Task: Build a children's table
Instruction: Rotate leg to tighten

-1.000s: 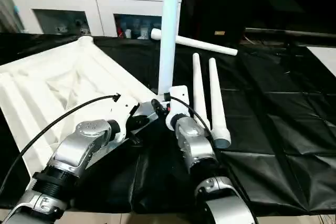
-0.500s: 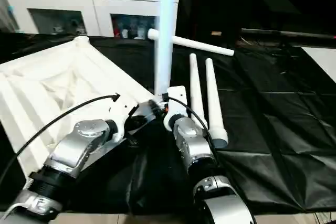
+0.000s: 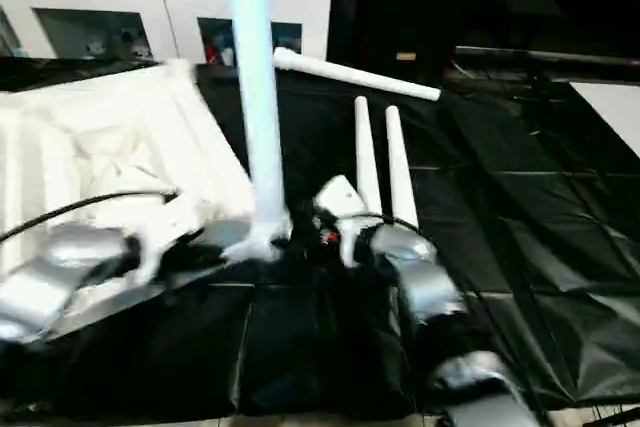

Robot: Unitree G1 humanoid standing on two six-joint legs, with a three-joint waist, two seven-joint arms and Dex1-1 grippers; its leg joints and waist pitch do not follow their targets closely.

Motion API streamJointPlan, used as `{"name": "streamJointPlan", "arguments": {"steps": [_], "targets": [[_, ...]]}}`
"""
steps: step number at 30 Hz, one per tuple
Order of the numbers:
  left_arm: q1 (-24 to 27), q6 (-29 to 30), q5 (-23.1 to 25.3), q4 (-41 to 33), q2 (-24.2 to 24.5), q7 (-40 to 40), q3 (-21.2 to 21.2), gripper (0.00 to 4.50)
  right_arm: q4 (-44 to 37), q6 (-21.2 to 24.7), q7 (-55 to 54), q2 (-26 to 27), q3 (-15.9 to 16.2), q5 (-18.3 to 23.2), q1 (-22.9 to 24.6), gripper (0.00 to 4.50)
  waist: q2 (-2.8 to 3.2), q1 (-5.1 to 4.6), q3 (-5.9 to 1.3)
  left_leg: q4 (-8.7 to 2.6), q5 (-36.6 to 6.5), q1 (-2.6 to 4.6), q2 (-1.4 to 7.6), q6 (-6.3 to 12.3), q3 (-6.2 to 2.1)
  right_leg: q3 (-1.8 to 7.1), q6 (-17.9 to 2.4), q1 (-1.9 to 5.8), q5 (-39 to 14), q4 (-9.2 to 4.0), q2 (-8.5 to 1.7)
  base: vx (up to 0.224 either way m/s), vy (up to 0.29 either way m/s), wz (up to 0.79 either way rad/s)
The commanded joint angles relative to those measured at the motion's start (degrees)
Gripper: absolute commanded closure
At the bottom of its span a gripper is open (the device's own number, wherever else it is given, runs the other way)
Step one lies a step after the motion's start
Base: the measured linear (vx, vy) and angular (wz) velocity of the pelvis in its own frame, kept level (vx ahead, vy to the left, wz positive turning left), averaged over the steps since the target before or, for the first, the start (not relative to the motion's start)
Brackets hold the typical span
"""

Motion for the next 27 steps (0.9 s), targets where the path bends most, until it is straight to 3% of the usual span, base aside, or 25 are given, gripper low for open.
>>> {"name": "streamJointPlan", "arguments": {"steps": [1, 5, 10, 11, 14, 21, 27], "targets": [[2.2, 1.3, 0.4, 0.8, 0.3, -3.6, -3.9, 4.5, -1.9, 0.2, 1.9, -0.6, 0.7, 1.1, 0.1, 0.54, 0.7, 0.18, -2.42, -3.25, -7.3, 0.09, 1.6, 3.55, -0.18, 2.36, -14.9, 2.54, 4.5, -3.53, -3.23, 0.0, 0.0, 0.0], [2.2, 1.3, 0.0, 0.3, 1.1, -4.9, -4.2, 4.5, -2.7, -0.5, 5.0, -1.3, 2.4, 1.1, 0.6, 0.54, 0.67, 0.53, -2.38, -3.33, -7.9, 0.25, 1.69, 2.92, -0.14, 2.44, -14.6, 2.47, 2.4, -3.61, -3.33, 0.0, 0.0, 0.0], [2.0, 1.4, -0.6, 0.0, 1.2, -5.6, -4.3, 4.5, -2.6, -0.8, 7.4, -0.6, 3.2, 1.3, 0.4, 0.54, 0.4, 0.93, -2.58, -3.18, -6.2, 0.12, 1.57, 2.91, -0.17, 2.42, -14.5, 2.68, 4.8, -3.25, -3.32, 0.0, 0.0, 0.0], [1.9, 1.5, -0.7, -0.1, 1.2, -5.6, -4.3, 4.5, -2.3, -0.9, 7.5, -0.4, 3.3, 1.2, 0.2, 0.8, 0.43, 0.88, -2.57, -3.17, -6.1, 0.12, 1.57, 2.97, -0.16, 2.43, -14.6, 2.63, 4.8, -3.27, -3.34, 0.0, 0.0, 0.0], [2.1, 1.3, -0.8, -0.3, 1.3, -6.0, -4.1, 4.5, -1.8, -0.7, 8.3, -0.3, 3.3, 1.2, -0.1, 0.9, 0.37, 0.95, -2.6, -3.1, -5.5, 0.16, 1.53, 3.02, -0.14, 2.42, -14.6, 2.66, 5.4, -3.22, -3.32, 0.0, 0.0, 0.0], [2.1, 1.2, -0.7, -0.2, 1.4, -6.4, -3.9, 4.5, -0.7, -0.7, 9.2, 0.0, 3.1, 2.2, -0.9, 1.61, 0.36, 0.99, -2.62, -3.05, -5.5, 0.14, 1.53, 3.21, -0.15, 2.39, -14.6, 2.71, 4.9, -3.19, -3.35, 0.0, 0.0, 0.0], [2.0, 1.2, -0.6, 0.0, 1.4, -6.7, -4.1, 4.5, 0.4, -1.2, 9.6, 0.7, 3.1, 2.1, -1.2, 1.78, 0.42, 0.98, -2.7, -2.96, -5.1, 0.1, 1.5, 3.24, -0.19, 2.35, -14.8, 2.76, 5.6, -3.04, -3.32, 0.0, 0.0, 0.0]]}}
